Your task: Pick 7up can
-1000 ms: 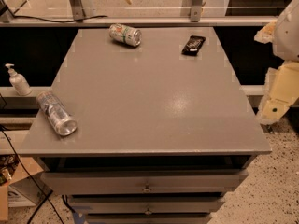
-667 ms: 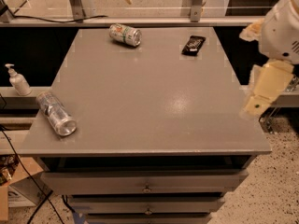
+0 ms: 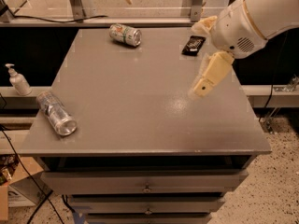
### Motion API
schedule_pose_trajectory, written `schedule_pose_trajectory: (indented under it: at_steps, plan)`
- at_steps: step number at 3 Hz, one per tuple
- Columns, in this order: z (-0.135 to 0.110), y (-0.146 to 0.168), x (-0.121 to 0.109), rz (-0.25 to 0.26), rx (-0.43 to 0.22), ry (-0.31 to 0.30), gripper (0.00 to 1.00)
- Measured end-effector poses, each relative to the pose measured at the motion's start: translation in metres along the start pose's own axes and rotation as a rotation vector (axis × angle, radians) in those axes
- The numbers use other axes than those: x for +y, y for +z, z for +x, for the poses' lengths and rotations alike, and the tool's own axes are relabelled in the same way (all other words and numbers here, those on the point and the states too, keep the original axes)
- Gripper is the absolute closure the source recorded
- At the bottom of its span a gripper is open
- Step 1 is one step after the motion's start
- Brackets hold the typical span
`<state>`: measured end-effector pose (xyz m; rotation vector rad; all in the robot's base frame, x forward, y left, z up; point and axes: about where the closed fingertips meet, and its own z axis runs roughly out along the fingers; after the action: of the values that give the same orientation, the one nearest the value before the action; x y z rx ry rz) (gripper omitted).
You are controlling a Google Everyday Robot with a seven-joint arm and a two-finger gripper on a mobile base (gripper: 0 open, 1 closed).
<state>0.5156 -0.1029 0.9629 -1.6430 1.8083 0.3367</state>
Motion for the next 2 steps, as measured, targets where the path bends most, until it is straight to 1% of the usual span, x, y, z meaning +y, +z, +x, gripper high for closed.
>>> schedule_pose_trajectory:
  at_steps: [1,2]
  plan:
    - [0.000,0.000,0.000,0.001,0.002,-0.001,0.00]
    - [-0.007,0.012,-0.011,0.035,-0.043,0.025,0.00]
